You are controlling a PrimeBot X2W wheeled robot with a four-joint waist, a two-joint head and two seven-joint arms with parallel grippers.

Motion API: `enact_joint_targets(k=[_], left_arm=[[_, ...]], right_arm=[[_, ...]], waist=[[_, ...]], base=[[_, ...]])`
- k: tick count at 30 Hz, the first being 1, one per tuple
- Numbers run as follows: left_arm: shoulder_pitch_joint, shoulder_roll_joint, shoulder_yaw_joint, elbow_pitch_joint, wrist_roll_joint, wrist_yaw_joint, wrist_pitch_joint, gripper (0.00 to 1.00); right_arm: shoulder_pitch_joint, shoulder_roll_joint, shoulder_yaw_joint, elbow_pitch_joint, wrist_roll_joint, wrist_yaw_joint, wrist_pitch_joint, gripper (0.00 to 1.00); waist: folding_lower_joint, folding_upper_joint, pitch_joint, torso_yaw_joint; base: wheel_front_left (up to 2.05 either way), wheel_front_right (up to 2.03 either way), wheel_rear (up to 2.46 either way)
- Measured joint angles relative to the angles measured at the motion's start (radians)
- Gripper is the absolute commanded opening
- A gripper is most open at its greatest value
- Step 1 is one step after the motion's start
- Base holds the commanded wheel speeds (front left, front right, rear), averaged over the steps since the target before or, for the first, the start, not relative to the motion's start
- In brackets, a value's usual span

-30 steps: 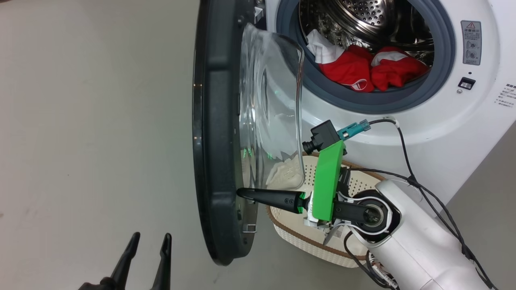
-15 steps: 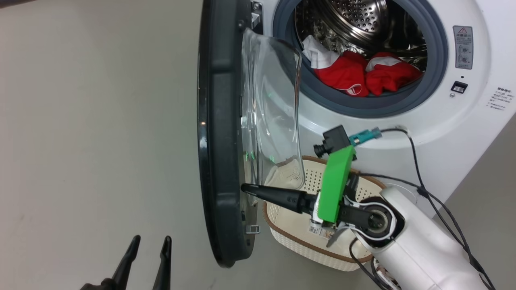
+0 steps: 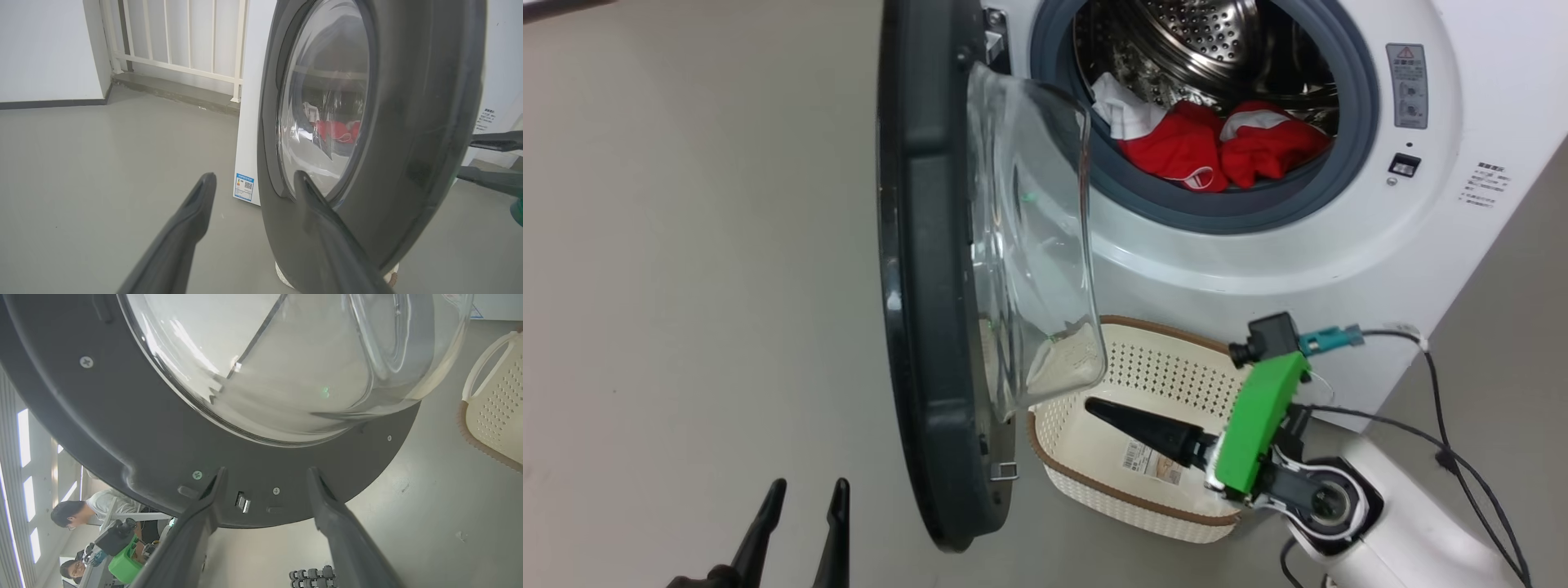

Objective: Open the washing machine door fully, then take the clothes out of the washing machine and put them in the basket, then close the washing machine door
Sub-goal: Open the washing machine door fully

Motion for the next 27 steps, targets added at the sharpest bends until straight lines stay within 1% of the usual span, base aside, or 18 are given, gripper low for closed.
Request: enact_joint_targets(k=[11, 15, 23, 24, 27], left_arm=[[0.001, -0.001, 0.009, 0.002, 0.000, 0.000, 0.000, 1.00], [0.002, -0.001, 0.016, 0.002, 0.000, 0.000, 0.000, 1.00], [0.003, -0.001, 0.021, 0.002, 0.000, 0.000, 0.000, 1.00], [0.003, -0.001, 0.021, 0.002, 0.000, 0.000, 0.000, 1.00], [0.003, -0.001, 0.021, 0.002, 0.000, 0.000, 0.000, 1.00]], right_arm=[[0.127, -0.050, -0.040, -0.002, -0.014, 0.000, -0.155, 1.00], [0.161, -0.066, -0.038, -0.011, -0.041, 0.000, -0.218, 1.00], [0.191, -0.128, 0.022, -0.019, -0.159, 0.000, -0.355, 1.00], [0.191, -0.128, 0.022, -0.019, -0.159, 0.000, -0.355, 1.00], [0.193, -0.148, 0.049, -0.019, -0.189, 0.000, -0.412, 1.00]], waist=[[0.0000, 0.0000, -0.016, -0.028], [0.0000, 0.0000, -0.020, -0.038], [0.0000, 0.0000, -0.025, -0.054], [0.0000, 0.0000, -0.025, -0.054], [0.0000, 0.0000, -0.025, -0.057]], base=[[0.00, 0.00, 0.00], [0.00, 0.00, 0.00], [0.00, 0.00, 0.00], [0.00, 0.00, 0.00], [0.00, 0.00, 0.00]])
